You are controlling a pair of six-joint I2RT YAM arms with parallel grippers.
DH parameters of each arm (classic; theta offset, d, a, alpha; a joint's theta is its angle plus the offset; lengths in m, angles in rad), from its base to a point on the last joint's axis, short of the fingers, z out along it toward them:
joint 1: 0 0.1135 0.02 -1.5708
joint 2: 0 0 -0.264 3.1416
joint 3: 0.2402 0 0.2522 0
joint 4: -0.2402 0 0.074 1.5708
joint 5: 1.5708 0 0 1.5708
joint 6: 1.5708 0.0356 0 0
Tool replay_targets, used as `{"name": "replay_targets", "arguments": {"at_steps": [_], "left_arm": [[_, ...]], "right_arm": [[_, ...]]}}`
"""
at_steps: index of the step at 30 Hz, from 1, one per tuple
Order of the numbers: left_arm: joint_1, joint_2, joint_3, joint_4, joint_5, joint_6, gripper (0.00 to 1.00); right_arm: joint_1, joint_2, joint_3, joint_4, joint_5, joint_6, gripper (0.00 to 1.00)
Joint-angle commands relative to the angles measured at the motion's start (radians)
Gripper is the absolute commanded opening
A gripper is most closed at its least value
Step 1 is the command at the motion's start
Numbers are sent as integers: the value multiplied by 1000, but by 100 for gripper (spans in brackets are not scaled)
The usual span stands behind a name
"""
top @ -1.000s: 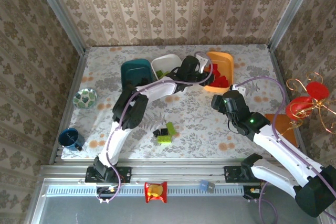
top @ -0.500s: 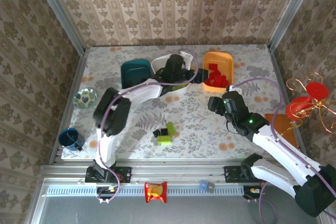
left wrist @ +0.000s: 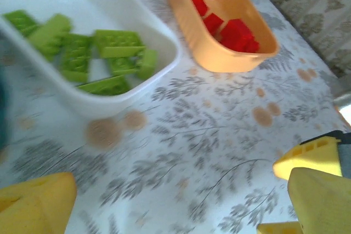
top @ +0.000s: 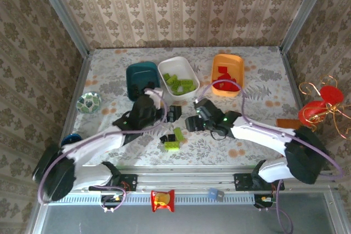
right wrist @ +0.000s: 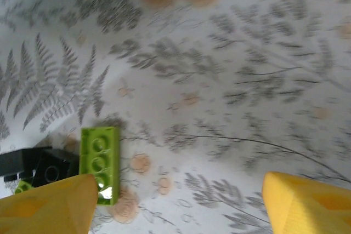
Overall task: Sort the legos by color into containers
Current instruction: Pick up the lego from the bottom-center of the table.
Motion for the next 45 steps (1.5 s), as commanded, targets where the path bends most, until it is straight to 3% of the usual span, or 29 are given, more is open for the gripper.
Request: {"name": "replay_targets", "arguments": {"at_steps": [1, 5, 10, 15, 21, 32, 40, 45], "left_arm": [[-8, -175, -63, -184, -167, 8, 100], [-9, -363, -129, -373, -268, -50, 100], [-5, -476, -161, -476, -296, -74, 100], [0, -470, -163, -471, -289, -67, 100], [18, -423, -146, -462, -267, -59, 100], [62, -449, -148, -476, -243, -51, 100], [87, -475, -162, -491, -233, -54, 100], [100, -482, -165, -490, -225, -51, 100]], "right_arm": [[59, 82, 52, 13, -8, -44, 80], [127, 151, 104, 4, -6, -84, 77], [195, 195, 135, -33, -78, -101, 77], [244, 247, 155, -83, -181, -100, 77], [276, 311, 185, -131, -209, -106, 78], [267, 392, 274, -126, -54, -188, 80], [286, 455, 335, -178, -147, -244, 78], [319, 441, 300, -196, -138, -227, 73]]}}
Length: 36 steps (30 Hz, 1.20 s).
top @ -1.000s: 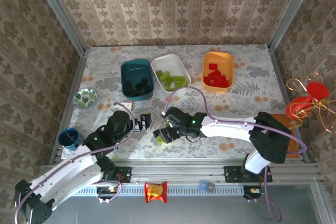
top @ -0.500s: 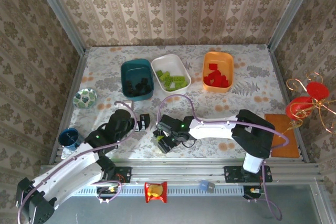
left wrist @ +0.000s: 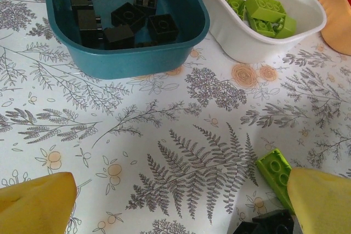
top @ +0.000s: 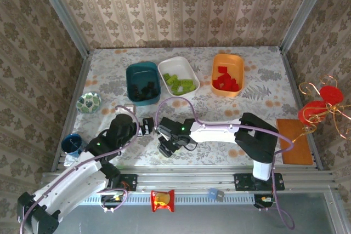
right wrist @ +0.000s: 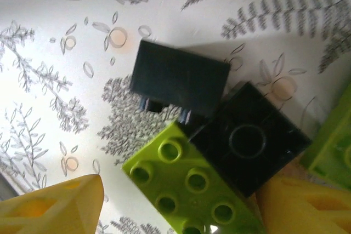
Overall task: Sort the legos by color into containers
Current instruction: Pick up the lego from the bottom-center of the table, then place the lego in the container.
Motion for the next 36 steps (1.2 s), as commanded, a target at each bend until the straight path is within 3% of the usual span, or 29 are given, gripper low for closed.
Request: {"name": "replay_targets", "arguments": {"at_steps": [1, 9, 15, 23, 26, 29, 33, 36], "left_arm": [[15, -9, -14, -12, 15, -4, 100], [23, 9, -18, 13, 35, -8, 100], [26, 11, -18, 17, 47, -11, 100], [28, 19, -15, 30, 50, -8, 100], [29, 26, -20, 40, 52, -8, 100], [31, 36, -22, 53, 56, -12, 100], [32, 49, -22, 61, 64, -20, 100], [32, 51, -18, 57, 67, -23, 100]], "right_arm": [[31, 0, -27, -58, -3, -7, 72], [69, 23, -20, -79, 80, 0, 60], [62, -12, -58, -36, 77, 10, 42], [-3, -242, -219, 3, 14, 34, 32], [-60, -358, -255, 2, 26, 47, 32], [-178, -434, -255, 36, 8, 51, 32], [-318, -430, -155, 95, 7, 32, 32], [-403, -327, -18, 120, 16, 21, 32]]}}
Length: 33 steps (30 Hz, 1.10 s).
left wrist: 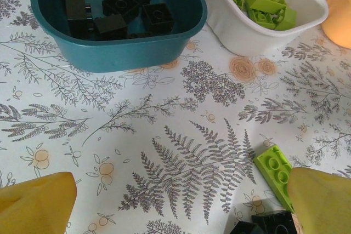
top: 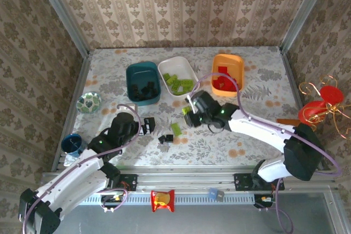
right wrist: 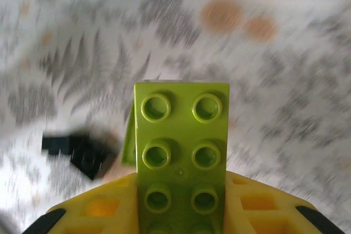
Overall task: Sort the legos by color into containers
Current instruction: Place the lego in the container.
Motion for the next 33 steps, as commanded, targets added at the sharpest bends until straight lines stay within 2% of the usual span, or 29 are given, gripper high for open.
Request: {"name": "replay_targets", "arguments": {"at_steps": [1, 6, 11, 13, 15, 17, 18, 21, 24, 30, 33], "left_arm": [[8, -1, -9, 18, 16, -23, 100], [8, 3, -7, 24, 32, -27, 100], [8, 15, -2, 17, 48, -28, 100], [9, 17, -3, 14, 53, -26, 100], [8, 18, -5, 15, 61, -25, 100], [8, 30, -4, 19, 69, -23, 100], [8, 35, -2, 18, 71, -22, 100], [8, 61, 5, 27, 82, -14, 100], [8, 88, 10, 44, 100, -8, 100], [5, 221, 42, 98, 202, 27, 100], [-13, 321, 73, 98, 228, 45, 94]], "right_arm": [[-69, 119, 170, 66, 14, -13, 32], [-160, 402, 463, 21, 48, 18, 31], [-177, 647, 752, -81, 76, 28, 32], [-177, 703, 823, -109, 87, 34, 36], [-178, 743, 876, -129, 94, 36, 47], [-178, 765, 929, -147, 82, 26, 69], [-178, 762, 939, -148, 79, 24, 74], [-177, 709, 913, -126, 76, 22, 78], [-169, 601, 800, -67, 93, 24, 78], [-137, 331, 445, 93, 101, 74, 79], [-109, 218, 282, 135, 119, 84, 78]]}}
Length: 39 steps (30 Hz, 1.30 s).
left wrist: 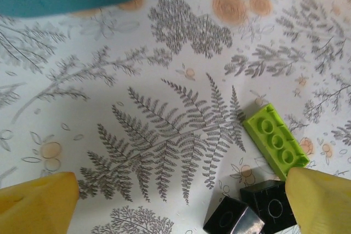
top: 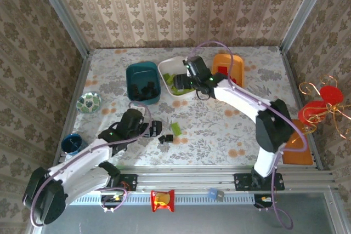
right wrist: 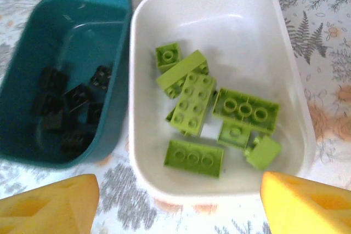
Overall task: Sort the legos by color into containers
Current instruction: Place the lego in the container, then pick up the lego from the middle-left of the table.
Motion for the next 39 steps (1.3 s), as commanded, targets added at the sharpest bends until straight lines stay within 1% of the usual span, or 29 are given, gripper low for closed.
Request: {"name": "replay_targets", "arguments": {"at_steps": [1, 4, 8, 11, 13, 15, 19, 21, 23, 25, 29, 31, 33, 36, 39], "left_arm": [[-24, 91, 59, 29, 66, 41, 91], [-79, 171, 82, 37, 68, 65, 83], [-142, 246, 112, 38, 39, 89, 83], [-149, 285, 122, 58, 11, 88, 82], [-147, 327, 147, 96, 28, 98, 82], [-150, 382, 192, 118, 58, 111, 83], [-161, 492, 276, 116, 111, 124, 84], [-163, 537, 301, 99, 126, 119, 78], [-165, 580, 328, 63, 131, 110, 69], [-172, 601, 338, 39, 118, 95, 65], [-193, 599, 346, -9, 84, 67, 61], [-213, 583, 355, -42, 37, 67, 63], [-232, 560, 356, -56, 6, 72, 67], [-238, 556, 354, -62, 15, 69, 68], [-239, 604, 366, -75, 35, 56, 62]], "right_arm": [[34, -108, -144, 77, 37, 35, 78], [42, -191, -272, 91, 44, 59, 78], [42, -278, -392, 95, 59, 88, 79], [42, -326, -450, 102, 61, 105, 79], [43, -336, -474, 107, 63, 113, 79], [43, -381, -496, 110, 71, 120, 79], [42, -427, -526, 93, 107, 120, 79], [42, -461, -540, 78, 131, 115, 79], [41, -499, -555, 63, 151, 108, 79], [40, -532, -568, 55, 161, 104, 80], [37, -580, -589, 44, 178, 105, 80], [36, -595, -596, 46, 179, 105, 80], [36, -607, -602, 47, 183, 108, 80], [36, -626, -609, 48, 190, 111, 80], [33, -644, -616, 40, 196, 110, 81]]}}
